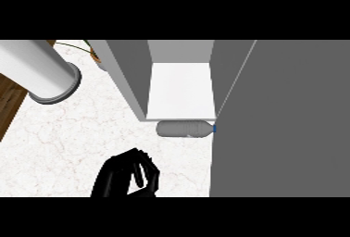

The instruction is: Pick up the bottled water, place it into the cabinet and close the cabinet

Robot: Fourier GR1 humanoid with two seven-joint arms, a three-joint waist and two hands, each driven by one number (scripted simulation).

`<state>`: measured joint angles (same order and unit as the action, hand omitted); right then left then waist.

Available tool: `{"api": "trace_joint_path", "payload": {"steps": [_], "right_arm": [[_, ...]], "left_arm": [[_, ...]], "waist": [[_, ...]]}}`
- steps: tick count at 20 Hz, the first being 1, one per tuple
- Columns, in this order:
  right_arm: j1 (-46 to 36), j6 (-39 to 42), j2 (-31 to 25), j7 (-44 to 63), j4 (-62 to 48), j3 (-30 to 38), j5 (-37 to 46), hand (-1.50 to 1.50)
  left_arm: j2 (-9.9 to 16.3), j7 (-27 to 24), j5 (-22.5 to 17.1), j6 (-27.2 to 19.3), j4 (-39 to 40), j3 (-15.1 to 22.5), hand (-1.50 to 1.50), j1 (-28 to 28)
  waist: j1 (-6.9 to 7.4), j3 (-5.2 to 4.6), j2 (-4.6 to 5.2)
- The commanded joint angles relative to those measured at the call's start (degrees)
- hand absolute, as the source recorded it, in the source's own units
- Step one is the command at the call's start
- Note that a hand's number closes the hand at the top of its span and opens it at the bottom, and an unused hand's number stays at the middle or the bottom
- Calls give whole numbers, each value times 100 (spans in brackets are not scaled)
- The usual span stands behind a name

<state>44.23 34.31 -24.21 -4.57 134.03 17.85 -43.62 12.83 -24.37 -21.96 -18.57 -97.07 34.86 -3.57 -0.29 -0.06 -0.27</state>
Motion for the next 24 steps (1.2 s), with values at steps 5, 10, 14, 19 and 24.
{"api": "trace_joint_path", "payload": {"steps": [5,10,14,19,24], "right_arm": [[429,501,-241,486,1366,-455,494,150],[246,531,-88,389,1641,-812,680,150],[150,630,-146,329,1817,-873,775,150],[156,713,-280,492,1910,-1321,872,150],[-249,622,-435,680,1961,-1727,978,150]], "left_arm": [[971,-35,-339,491,-665,-558,150,-704],[1456,-262,-719,966,-948,-1061,150,-1091],[1672,-55,-1262,1188,-1337,-1519,-150,-1127],[2083,-196,-1502,1344,-1522,-2142,-150,-1547],[2340,-218,-1820,1659,-1493,-2533,-150,-1862]], "waist": [[2,-12,-11],[22,-22,-33],[-46,-36,-64],[9,-47,-81],[77,-74,-86]]}}
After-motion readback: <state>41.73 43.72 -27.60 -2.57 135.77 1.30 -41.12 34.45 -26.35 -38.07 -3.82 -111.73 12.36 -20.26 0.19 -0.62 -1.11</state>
